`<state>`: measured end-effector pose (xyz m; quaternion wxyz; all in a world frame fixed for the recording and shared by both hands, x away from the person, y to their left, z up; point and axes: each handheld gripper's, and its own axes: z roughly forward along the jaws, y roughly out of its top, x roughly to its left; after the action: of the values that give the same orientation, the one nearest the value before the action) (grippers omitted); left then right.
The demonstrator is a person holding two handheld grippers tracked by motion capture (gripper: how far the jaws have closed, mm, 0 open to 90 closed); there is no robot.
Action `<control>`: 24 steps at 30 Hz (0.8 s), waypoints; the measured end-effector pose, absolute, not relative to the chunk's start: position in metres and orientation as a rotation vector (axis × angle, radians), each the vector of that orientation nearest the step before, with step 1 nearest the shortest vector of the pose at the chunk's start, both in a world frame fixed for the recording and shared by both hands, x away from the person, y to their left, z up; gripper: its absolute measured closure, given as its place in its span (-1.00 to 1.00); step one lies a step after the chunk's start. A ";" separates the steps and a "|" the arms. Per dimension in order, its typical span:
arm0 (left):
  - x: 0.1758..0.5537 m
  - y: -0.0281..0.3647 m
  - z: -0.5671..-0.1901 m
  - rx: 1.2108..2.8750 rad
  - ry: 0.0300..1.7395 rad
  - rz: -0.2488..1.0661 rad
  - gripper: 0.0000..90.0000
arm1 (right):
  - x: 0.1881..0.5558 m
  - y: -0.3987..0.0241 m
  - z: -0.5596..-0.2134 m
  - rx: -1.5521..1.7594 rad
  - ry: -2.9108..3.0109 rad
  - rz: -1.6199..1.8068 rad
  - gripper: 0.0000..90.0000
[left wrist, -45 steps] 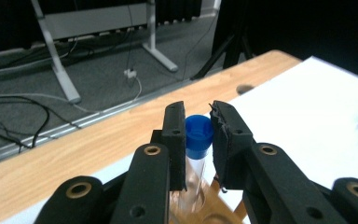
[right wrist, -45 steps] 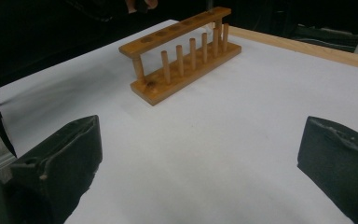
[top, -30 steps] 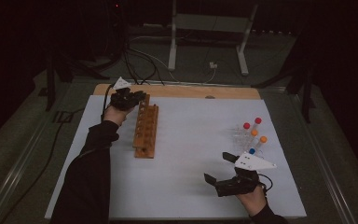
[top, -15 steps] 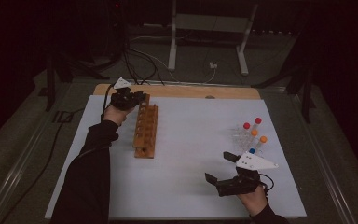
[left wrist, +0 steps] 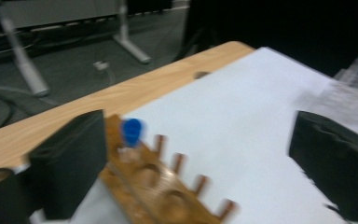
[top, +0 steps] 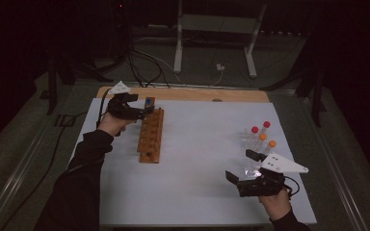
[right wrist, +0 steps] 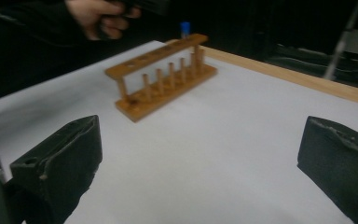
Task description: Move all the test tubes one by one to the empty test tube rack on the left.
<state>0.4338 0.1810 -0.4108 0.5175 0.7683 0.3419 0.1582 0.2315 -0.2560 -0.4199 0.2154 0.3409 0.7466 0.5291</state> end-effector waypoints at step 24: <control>0.299 0.173 -0.443 1.867 0.630 0.234 -0.95 | 0.236 -0.313 -0.446 1.337 1.994 1.107 -0.14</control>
<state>0.2992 0.1730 -0.4432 0.5469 0.7877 0.2659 0.0986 0.2362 -0.3134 -0.4464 0.2464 0.4900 0.7311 0.4058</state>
